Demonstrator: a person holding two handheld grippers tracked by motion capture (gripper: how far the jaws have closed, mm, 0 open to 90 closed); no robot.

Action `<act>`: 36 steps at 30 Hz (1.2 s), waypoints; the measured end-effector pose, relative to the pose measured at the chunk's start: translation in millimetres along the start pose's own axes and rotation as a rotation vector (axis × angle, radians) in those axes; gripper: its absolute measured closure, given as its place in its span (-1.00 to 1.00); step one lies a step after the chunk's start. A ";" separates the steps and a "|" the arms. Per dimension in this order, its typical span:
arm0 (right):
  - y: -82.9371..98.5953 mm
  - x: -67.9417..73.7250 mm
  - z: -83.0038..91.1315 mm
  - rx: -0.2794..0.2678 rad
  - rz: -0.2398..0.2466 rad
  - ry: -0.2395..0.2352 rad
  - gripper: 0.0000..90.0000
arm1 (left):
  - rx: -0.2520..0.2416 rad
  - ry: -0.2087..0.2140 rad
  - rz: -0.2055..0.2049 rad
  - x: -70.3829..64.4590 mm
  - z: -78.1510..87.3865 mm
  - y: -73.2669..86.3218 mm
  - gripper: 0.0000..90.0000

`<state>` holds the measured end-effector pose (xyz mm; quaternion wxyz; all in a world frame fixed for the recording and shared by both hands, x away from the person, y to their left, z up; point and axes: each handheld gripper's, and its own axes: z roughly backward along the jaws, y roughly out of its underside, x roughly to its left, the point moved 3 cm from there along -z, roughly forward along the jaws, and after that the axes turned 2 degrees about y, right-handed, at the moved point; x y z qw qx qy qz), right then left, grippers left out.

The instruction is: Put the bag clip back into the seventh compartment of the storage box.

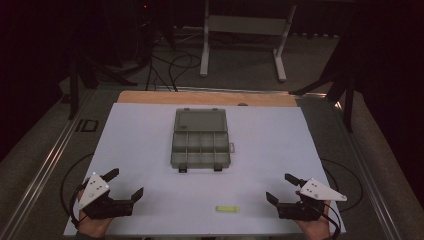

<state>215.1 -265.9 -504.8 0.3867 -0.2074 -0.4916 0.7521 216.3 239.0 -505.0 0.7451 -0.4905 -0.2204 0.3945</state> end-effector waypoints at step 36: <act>-37.6 6.5 -15.4 0.088 0.088 -0.104 -0.82 | 0.031 0.015 -0.018 -6.6 -9.6 1.3 -1.00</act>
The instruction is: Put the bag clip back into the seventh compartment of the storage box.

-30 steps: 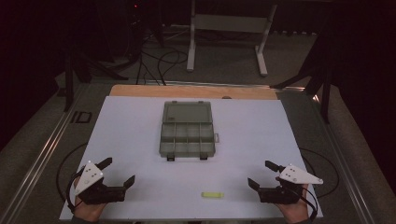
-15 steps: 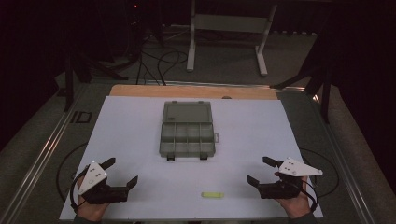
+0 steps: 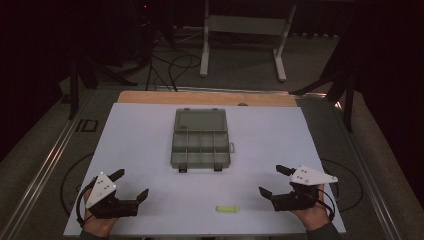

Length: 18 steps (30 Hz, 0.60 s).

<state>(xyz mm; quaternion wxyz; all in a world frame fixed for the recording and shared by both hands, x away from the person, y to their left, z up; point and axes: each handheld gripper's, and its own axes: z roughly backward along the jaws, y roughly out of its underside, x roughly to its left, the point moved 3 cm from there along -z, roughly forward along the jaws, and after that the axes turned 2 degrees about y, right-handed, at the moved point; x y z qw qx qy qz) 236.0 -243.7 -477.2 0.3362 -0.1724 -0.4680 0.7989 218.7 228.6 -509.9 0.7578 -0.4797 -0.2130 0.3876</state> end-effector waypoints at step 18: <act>-17.3 15.0 -19.8 0.068 0.065 -0.040 -0.82 | 0.003 -0.001 0.000 0.4 0.1 -0.1 -1.00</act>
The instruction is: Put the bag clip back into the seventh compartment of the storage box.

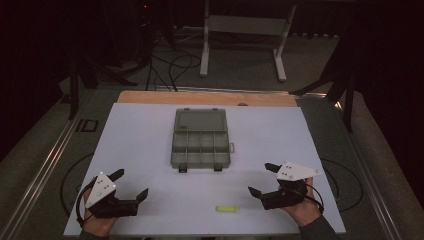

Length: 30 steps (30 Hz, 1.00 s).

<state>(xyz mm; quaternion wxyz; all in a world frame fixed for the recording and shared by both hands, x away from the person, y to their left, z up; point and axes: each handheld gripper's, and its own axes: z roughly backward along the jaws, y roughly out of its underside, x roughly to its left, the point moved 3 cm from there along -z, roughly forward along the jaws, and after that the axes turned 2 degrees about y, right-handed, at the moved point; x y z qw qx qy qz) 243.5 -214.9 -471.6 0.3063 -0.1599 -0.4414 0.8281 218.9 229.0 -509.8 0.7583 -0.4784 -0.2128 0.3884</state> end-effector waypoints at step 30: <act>-24.3 31.4 -46.9 0.182 0.140 -0.067 -0.81 | -0.004 0.000 0.009 1.7 0.9 0.2 -1.00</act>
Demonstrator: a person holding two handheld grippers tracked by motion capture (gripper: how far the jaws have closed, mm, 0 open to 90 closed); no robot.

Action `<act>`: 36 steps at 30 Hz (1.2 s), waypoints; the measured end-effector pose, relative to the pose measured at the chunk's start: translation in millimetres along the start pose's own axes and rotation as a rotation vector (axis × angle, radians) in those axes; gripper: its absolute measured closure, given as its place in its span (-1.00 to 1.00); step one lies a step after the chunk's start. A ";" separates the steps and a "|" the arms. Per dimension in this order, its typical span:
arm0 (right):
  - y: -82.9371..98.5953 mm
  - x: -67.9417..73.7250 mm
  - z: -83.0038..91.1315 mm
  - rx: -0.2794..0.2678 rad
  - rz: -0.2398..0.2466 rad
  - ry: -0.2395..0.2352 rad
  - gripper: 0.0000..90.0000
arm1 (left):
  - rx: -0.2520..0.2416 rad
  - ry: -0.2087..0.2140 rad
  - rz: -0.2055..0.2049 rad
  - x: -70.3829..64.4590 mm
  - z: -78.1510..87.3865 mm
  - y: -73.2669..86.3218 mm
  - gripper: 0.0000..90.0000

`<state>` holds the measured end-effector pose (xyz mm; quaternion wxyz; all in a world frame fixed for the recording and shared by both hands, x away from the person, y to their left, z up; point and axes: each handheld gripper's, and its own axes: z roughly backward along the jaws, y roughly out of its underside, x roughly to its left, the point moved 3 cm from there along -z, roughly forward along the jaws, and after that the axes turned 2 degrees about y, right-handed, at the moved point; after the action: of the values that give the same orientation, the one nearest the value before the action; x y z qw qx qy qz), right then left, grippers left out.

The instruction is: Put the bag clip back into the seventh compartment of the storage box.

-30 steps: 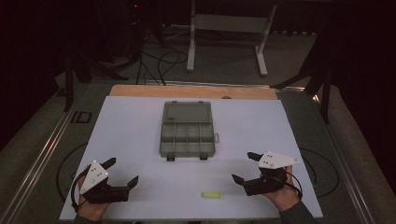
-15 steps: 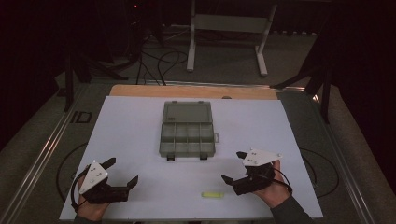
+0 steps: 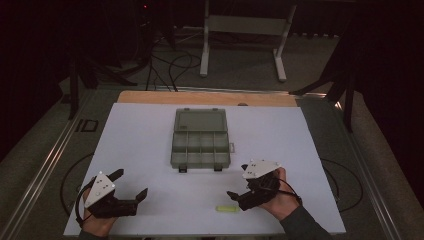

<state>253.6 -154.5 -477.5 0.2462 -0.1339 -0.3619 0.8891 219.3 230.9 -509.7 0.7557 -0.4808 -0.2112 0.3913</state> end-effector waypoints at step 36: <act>0.8 20.5 -45.4 0.258 0.149 -0.136 -0.72 | 0.006 0.008 0.000 -0.4 -0.6 0.3 -1.00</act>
<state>254.9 -117.8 -511.2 0.1696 -0.0672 -0.2495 0.9510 219.2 230.3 -510.2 0.7581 -0.4798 -0.2072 0.3901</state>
